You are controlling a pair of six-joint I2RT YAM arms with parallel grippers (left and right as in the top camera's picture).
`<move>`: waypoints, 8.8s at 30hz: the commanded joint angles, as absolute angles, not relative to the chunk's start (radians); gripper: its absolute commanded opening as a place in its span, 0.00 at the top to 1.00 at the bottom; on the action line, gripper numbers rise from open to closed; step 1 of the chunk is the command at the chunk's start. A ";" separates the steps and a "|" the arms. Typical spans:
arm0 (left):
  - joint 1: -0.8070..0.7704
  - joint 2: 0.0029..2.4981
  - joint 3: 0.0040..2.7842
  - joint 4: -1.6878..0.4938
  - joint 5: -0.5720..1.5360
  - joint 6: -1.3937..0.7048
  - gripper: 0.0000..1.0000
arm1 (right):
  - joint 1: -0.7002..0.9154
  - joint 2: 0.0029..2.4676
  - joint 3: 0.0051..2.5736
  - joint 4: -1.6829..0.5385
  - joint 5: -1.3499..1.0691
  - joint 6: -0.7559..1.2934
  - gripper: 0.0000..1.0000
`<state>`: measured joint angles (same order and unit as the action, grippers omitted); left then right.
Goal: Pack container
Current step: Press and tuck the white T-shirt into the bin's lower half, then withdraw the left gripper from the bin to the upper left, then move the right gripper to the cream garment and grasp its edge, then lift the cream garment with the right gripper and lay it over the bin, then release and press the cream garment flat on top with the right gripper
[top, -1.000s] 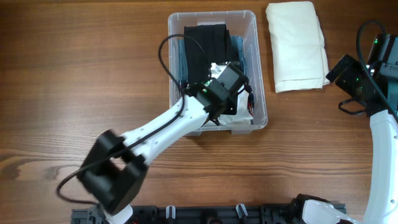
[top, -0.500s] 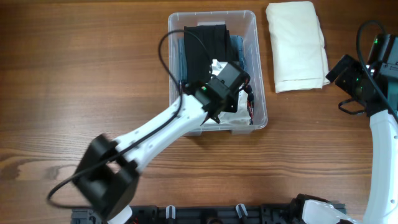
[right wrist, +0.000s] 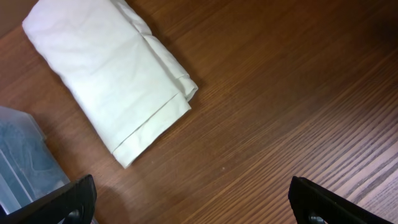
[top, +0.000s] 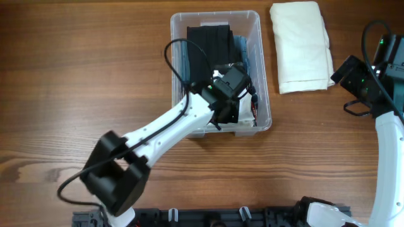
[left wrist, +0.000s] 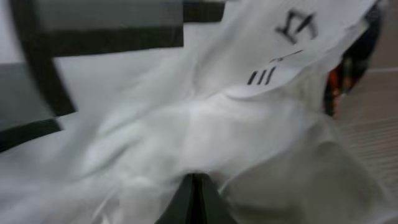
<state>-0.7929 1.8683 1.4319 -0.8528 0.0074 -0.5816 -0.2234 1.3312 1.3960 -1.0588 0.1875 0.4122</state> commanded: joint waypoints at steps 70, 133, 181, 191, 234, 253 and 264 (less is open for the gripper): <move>-0.738 1.730 1.634 -0.715 -0.596 -0.582 0.61 | -0.225 1.339 1.399 -1.058 0.195 0.419 0.00; -0.004 1.592 1.634 -0.936 -0.664 -0.580 0.00 | -0.393 2.093 1.654 -0.615 -0.228 -0.157 0.00; -0.004 1.592 1.634 -0.936 -0.664 -0.580 0.00 | -0.381 1.712 1.655 -0.733 -0.739 0.097 0.96; -0.004 1.592 1.634 -0.936 -0.664 -0.580 0.00 | -0.096 1.497 1.655 -0.595 -0.813 0.105 0.96; -0.004 1.592 1.634 -0.936 -0.664 -0.580 0.00 | 0.334 1.661 1.627 -0.487 -0.553 0.344 0.96; -0.004 1.592 1.634 -0.936 -0.664 -0.580 0.00 | 0.337 1.708 1.627 -0.417 -0.577 0.394 0.95; -0.004 1.592 1.634 -0.936 -0.664 -0.580 0.00 | 0.337 1.711 1.627 -0.681 -0.519 0.392 0.95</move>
